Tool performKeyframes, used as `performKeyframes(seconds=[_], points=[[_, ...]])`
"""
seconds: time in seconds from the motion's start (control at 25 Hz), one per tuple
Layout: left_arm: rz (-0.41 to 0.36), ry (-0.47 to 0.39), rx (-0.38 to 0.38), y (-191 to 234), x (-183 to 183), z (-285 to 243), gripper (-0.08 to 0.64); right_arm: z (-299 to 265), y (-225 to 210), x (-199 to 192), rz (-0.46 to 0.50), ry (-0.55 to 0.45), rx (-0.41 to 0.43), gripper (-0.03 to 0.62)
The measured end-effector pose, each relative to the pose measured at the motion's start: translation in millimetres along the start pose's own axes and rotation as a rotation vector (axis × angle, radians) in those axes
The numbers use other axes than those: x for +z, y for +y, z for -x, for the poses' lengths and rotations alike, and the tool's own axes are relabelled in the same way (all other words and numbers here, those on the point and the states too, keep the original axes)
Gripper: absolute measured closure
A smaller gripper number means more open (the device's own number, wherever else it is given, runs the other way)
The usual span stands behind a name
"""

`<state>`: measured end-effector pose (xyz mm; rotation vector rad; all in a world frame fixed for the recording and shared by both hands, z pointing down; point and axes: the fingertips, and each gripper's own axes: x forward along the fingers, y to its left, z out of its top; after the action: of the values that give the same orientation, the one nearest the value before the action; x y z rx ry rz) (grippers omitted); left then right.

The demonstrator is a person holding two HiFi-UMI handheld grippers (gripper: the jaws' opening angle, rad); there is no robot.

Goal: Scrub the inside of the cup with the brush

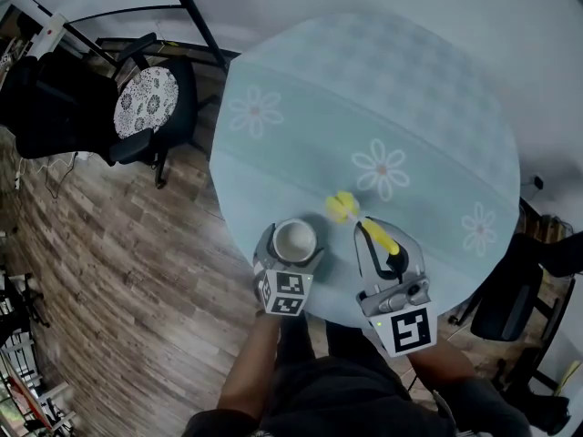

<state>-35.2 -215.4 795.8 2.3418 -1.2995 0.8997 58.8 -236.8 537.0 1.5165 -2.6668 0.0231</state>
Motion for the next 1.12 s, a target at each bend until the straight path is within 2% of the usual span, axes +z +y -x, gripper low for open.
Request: performKeyframes(seconds=[0.36,0.8,1.12], points=[[0.015,0.039,0.021,-2.5,-14.0,-9.6,0.002,0.4,-1.8,-2.7,0.003,-0.004,0.004,0.554],[0.026,0.001,0.025,-3.7,-15.1,-11.1,0.0,7.5,1.4,1.4,-0.006,-0.01,0.008,0.554],[0.016,-0.017,0.033,-15.1,-14.2,31.9,-0.002,21.5,10.9,28.6,-0.004,-0.056,0.003,0.554]])
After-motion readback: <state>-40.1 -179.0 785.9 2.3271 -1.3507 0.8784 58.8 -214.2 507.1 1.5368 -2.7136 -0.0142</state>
